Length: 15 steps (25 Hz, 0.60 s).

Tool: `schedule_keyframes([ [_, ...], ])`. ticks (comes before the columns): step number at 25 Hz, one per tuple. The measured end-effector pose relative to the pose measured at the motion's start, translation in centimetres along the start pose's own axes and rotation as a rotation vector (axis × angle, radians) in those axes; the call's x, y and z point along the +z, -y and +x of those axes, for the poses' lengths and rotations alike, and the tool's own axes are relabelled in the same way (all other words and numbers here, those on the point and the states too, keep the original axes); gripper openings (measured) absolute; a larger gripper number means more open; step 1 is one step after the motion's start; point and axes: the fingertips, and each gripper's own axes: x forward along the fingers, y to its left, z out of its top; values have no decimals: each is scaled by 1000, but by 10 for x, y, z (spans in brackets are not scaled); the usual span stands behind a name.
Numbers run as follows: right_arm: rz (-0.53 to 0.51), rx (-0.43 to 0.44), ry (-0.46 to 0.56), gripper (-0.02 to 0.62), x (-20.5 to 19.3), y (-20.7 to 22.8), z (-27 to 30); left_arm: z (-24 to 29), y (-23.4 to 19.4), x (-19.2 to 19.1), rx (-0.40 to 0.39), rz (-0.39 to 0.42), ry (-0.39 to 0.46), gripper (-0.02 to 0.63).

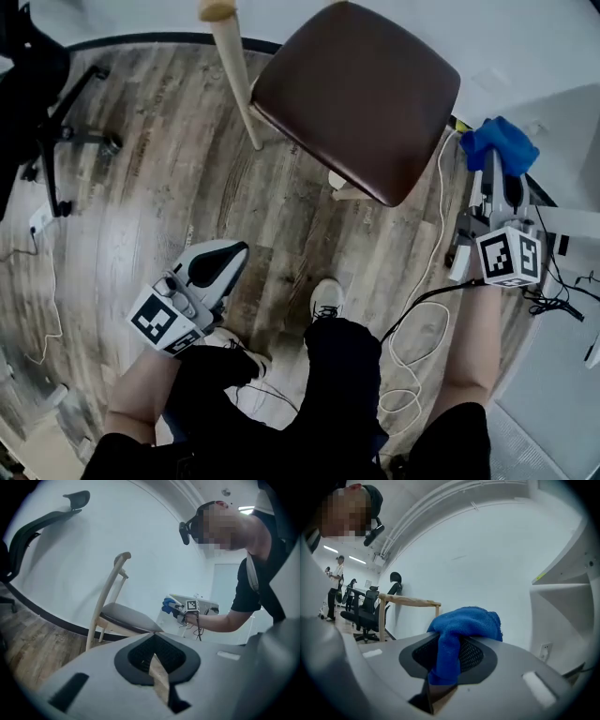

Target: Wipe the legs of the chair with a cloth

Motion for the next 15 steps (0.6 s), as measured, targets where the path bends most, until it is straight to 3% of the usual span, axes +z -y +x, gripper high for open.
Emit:
schedule_keyframes([
  [10,151,129,-177,101,139,-87,-66,-80,104,145,98,-158,-106,8],
  [15,249,194,-228,101,216,-118,-94,-108,143,223,141,-180,-123,8],
])
